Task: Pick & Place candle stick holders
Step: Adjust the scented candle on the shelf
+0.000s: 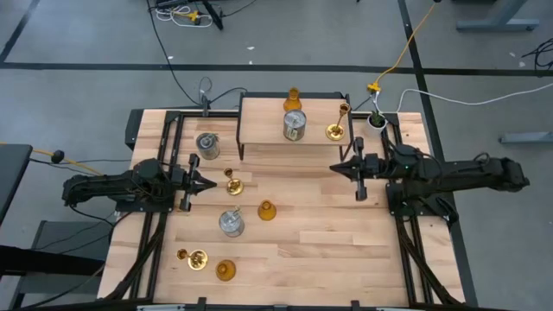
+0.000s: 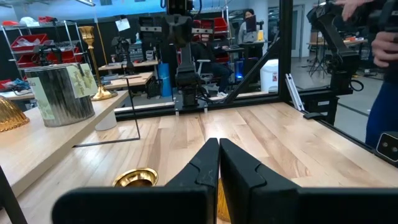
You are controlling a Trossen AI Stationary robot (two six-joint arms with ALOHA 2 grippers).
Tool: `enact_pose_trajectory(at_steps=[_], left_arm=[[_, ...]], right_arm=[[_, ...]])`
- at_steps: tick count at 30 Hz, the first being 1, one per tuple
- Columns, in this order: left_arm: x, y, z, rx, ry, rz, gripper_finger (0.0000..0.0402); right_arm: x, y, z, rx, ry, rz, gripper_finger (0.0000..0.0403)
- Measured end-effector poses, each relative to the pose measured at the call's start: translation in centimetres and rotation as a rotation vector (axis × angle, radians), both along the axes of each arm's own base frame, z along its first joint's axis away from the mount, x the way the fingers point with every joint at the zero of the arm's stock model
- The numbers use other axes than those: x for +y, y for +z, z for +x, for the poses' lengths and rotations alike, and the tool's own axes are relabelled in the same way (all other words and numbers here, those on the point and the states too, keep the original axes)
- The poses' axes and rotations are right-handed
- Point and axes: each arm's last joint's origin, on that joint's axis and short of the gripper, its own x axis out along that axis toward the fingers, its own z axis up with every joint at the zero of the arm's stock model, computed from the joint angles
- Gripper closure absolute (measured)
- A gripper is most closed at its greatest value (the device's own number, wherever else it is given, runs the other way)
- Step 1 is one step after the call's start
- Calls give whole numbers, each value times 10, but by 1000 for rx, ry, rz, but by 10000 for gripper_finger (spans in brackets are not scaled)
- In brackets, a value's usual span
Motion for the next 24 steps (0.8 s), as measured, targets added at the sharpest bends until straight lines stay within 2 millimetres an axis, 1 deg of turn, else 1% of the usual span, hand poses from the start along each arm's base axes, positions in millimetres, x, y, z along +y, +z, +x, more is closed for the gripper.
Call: enact_pose_trajectory(at_steps=[8,14,19,24], left_arm=[[0,0,0,0,0,0,383],[0,0,0,0,0,0,383],[0,0,0,0,0,0,383],[0,0,0,0,0,0,383]], right_arm=[[1,-24,-19,2,1,0,403],[3,-33,-29,2,11,0,403],[5,-40,-36,39,24,2,403],[6,-52,-42,56,30,2,403]])
